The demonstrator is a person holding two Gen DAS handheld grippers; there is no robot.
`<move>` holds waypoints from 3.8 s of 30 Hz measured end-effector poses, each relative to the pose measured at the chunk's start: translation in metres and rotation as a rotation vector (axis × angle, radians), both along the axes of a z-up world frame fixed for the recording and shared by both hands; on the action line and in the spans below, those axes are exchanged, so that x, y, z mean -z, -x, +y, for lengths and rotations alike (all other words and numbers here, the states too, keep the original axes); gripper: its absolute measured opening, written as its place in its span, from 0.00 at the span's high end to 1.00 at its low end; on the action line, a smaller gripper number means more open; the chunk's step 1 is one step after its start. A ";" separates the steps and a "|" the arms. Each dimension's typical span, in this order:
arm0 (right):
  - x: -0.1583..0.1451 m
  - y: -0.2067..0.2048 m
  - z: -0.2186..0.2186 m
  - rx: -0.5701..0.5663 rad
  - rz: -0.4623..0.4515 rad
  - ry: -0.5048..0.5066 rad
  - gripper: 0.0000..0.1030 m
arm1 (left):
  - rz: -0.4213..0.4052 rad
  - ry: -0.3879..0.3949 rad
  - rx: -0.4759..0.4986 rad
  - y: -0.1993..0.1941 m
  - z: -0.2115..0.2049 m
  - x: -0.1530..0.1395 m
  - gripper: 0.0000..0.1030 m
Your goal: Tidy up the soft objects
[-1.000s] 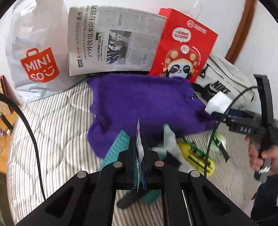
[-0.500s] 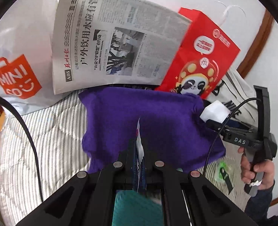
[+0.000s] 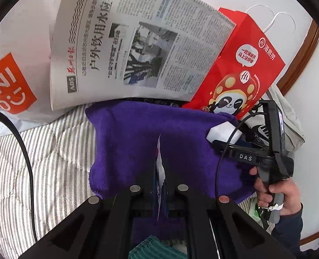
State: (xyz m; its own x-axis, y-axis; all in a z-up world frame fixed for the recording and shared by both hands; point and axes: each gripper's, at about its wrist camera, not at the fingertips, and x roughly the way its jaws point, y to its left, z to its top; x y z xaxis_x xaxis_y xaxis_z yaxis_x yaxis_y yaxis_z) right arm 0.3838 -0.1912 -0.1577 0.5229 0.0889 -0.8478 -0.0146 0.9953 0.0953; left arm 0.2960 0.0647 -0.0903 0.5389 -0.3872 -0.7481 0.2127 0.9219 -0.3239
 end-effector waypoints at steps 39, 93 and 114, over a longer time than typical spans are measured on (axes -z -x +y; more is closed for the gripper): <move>-0.084 0.048 -0.039 -0.086 -0.116 -0.059 0.13 | 0.159 -0.171 -0.152 -0.072 -0.032 0.048 0.47; -0.040 0.264 -0.016 -0.032 -0.071 -0.057 0.13 | -0.002 -0.203 0.208 0.176 0.000 0.048 0.82; -0.027 0.259 -0.022 -0.021 -0.023 -0.070 0.13 | 0.021 -0.241 0.183 0.151 -0.020 0.046 0.79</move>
State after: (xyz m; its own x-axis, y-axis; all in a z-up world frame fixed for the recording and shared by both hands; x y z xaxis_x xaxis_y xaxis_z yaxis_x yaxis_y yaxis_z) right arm 0.1245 -0.2134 -0.1309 0.5396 0.1589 -0.8268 -0.0386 0.9857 0.1643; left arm 0.1454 0.0447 -0.1365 0.4602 -0.2867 -0.8402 0.3781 0.9196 -0.1067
